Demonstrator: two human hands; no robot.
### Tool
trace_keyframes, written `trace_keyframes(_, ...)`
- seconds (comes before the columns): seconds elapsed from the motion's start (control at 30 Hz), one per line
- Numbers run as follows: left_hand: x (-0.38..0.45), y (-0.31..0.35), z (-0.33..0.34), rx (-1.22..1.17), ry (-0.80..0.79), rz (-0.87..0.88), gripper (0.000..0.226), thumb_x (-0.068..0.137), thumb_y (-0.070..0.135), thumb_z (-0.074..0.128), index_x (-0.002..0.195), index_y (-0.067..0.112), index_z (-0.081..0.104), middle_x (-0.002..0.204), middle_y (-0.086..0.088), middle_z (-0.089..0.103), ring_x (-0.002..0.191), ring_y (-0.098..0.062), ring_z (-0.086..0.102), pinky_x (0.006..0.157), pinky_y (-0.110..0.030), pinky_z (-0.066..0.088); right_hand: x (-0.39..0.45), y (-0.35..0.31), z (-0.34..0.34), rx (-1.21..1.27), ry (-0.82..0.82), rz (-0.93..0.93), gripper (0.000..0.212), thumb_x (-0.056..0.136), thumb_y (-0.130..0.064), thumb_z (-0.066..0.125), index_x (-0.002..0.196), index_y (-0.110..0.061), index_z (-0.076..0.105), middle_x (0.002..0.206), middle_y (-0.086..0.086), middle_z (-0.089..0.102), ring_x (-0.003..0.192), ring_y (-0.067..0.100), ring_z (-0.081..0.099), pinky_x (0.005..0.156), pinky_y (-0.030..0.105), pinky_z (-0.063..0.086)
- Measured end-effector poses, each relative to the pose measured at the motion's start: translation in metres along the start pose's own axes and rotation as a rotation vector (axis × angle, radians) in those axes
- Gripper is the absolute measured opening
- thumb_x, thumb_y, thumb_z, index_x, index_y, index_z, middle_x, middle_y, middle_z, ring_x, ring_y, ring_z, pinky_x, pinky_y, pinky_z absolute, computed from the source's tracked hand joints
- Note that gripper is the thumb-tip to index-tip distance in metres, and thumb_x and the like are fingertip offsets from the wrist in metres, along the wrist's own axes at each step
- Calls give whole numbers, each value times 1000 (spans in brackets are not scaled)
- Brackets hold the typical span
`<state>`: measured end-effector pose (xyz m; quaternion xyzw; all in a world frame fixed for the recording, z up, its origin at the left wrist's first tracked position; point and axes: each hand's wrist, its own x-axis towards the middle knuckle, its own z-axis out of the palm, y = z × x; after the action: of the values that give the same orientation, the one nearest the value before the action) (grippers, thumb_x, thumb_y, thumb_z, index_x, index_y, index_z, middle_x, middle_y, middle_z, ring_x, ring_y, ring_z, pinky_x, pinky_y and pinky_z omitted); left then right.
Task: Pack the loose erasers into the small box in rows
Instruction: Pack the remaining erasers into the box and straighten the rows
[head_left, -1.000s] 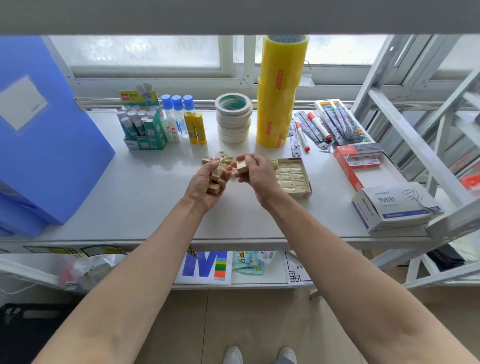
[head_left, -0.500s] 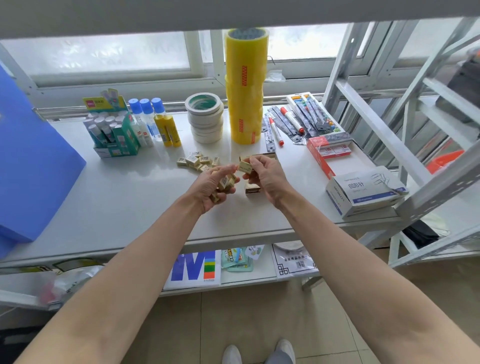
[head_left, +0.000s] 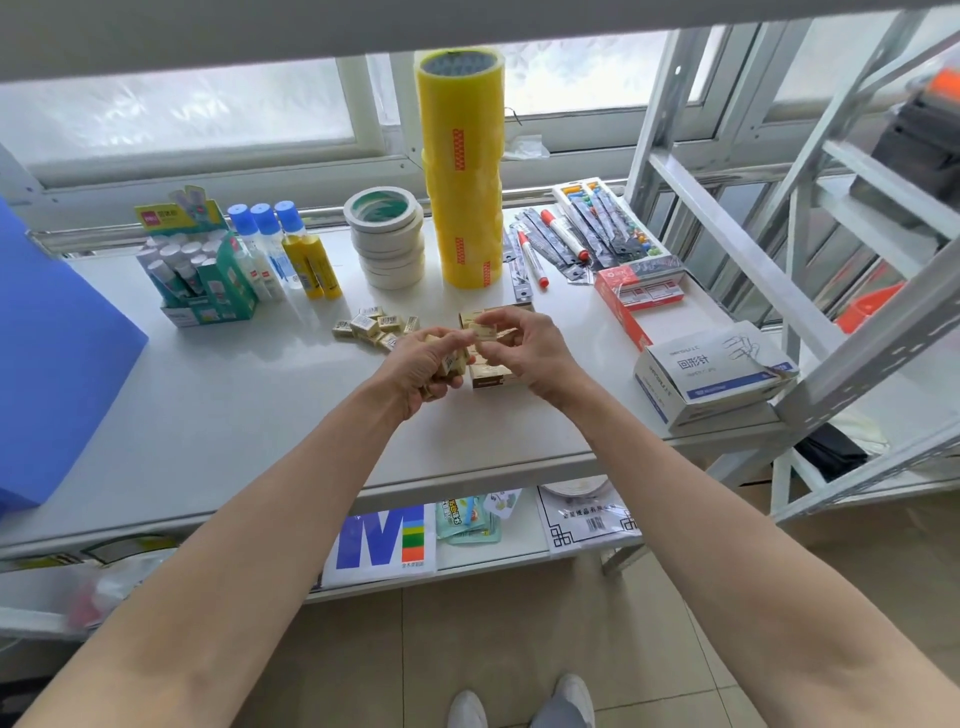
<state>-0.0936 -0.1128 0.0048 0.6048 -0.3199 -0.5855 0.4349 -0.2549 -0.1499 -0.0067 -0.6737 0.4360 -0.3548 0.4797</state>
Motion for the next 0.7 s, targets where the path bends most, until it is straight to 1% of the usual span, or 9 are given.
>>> trace_keyframes(0.1,5,-3,3,94,139,61,24,83,29,75,90,13,59,78,-11,62,44,-16,50,34,-16,31,7,4,-5,-187,110,-35,24,81,-15,75,103,-9,67,89,9,69,75,18,67,75,38,59)
trace_keyframes(0.17,11,-6,3,195,240,109,23,83,30,75,82,17,56,71,-8,59,43,-16,48,37,-18,33,15,9,-12,-345,190,-56,23,82,-18,74,102,-10,68,93,6,68,76,18,66,79,38,57)
trace_keyframes(0.23,17,-10,3,298,297,143,23,81,32,76,79,21,55,64,-5,58,43,-17,49,40,-19,34,24,13,-19,-477,221,-62,21,83,-21,73,101,-13,70,99,3,59,79,18,61,82,32,51)
trace_keyframes(0.3,22,-13,4,416,328,159,24,78,34,77,80,24,56,64,-4,60,45,-18,54,46,-22,39,33,15,-24,-594,186,-54,21,84,-22,71,103,-13,71,102,3,50,85,19,58,82,26,44)
trace_keyframes(0.37,25,-16,6,544,354,191,24,77,36,77,76,26,55,69,-2,64,52,-20,60,56,-27,50,43,15,-26,-698,121,-63,24,86,-23,70,107,-13,71,107,7,52,90,22,60,83,27,44)
trace_keyframes(0.47,29,-19,7,722,395,251,20,75,39,75,75,28,58,90,-2,68,75,-27,68,74,-37,57,52,13,-25,-770,38,-87,27,86,-22,71,110,-11,71,110,7,54,91,25,61,88,35,49)
trace_keyframes(0.57,29,-19,8,823,398,270,17,78,40,72,81,30,59,104,-1,66,82,-29,68,76,-40,57,57,13,-22,-818,-18,-123,27,87,-16,68,114,-10,69,112,6,56,95,25,60,87,32,46)
trace_keyframes(0.63,28,-19,9,838,391,269,16,79,39,71,83,30,58,105,-2,65,84,-30,68,77,-40,57,59,15,-20,-817,-25,-138,31,88,-6,64,119,-9,65,114,7,58,99,25,60,90,33,46)
trace_keyframes(0.7,28,-19,9,841,388,266,15,80,37,70,84,31,58,105,-3,66,85,-30,67,78,-40,56,60,16,-18,-790,-8,-137,29,87,-3,63,116,-8,63,112,8,58,97,26,61,91,36,49)
